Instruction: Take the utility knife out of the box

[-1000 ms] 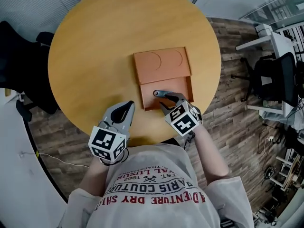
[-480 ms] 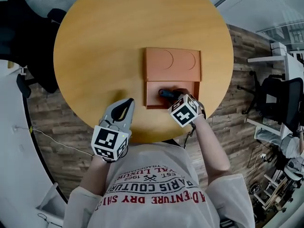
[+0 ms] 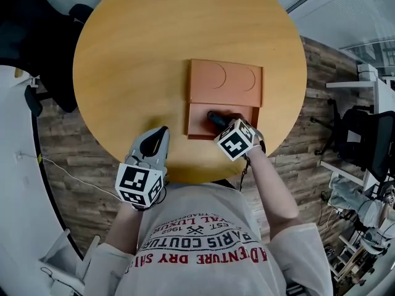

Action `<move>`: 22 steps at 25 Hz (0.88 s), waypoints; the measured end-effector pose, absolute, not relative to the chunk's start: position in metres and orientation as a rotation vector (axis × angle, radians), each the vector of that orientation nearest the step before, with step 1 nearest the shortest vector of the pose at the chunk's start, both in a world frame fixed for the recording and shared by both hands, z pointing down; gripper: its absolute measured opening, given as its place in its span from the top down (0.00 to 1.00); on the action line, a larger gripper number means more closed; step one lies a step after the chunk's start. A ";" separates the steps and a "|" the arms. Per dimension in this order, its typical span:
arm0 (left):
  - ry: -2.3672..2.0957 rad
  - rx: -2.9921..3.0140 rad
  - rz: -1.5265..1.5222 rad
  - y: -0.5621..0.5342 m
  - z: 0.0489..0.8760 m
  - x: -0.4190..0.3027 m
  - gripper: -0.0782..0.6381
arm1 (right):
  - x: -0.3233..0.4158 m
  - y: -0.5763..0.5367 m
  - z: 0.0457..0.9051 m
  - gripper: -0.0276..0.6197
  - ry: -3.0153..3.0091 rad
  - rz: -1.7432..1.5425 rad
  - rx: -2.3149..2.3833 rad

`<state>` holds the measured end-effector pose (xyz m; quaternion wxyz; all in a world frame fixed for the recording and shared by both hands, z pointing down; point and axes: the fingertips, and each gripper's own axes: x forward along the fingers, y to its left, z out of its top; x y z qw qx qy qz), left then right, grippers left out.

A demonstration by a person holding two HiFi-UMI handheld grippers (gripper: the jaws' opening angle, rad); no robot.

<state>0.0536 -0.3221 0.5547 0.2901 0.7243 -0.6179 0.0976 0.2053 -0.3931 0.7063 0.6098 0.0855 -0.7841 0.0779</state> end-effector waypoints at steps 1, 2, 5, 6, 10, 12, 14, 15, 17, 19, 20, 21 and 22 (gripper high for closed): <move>-1.652 1.929 0.259 -0.322 0.555 0.056 0.90 | 0.205 -0.393 0.706 0.72 -1.817 0.176 0.191; -1.655 1.927 0.258 -0.323 0.554 0.058 0.90 | 0.206 -0.394 0.706 0.74 -1.827 0.177 0.184; -1.662 1.925 0.249 -0.323 0.549 0.070 0.90 | 0.210 -0.397 0.705 0.75 -1.860 0.193 0.170; -1.664 1.925 0.245 -0.322 0.546 0.073 0.90 | 0.212 -0.397 0.705 0.75 -1.865 0.190 0.167; -1.690 1.918 0.218 -0.317 0.533 0.080 0.90 | 0.218 -0.393 0.699 0.75 -1.866 0.157 0.158; -1.716 1.920 0.213 -0.316 0.525 0.077 0.90 | 0.215 -0.393 0.685 0.75 -1.896 0.138 0.162; -1.745 1.918 0.214 -0.313 0.517 0.073 0.90 | 0.210 -0.392 0.666 0.75 -1.942 0.138 0.164; -1.760 1.915 0.216 -0.312 0.513 0.072 0.90 | 0.208 -0.391 0.656 0.75 -1.967 0.145 0.162; -1.789 1.911 0.215 -0.310 0.505 0.071 0.90 | 0.206 -0.390 0.637 0.75 -2.016 0.156 0.159; -1.821 1.919 0.210 -0.310 0.495 0.072 0.90 | 0.205 -0.391 0.617 0.75 -2.065 0.159 0.174; -1.841 1.926 0.209 -0.311 0.488 0.071 0.90 | 0.204 -0.392 0.607 0.75 -2.094 0.164 0.188; -1.863 1.933 0.212 -0.312 0.482 0.069 0.90 | 0.202 -0.394 0.596 0.75 -2.125 0.172 0.205; -1.887 1.940 0.220 -0.312 0.476 0.067 0.90 | 0.200 -0.395 0.586 0.75 -2.159 0.179 0.222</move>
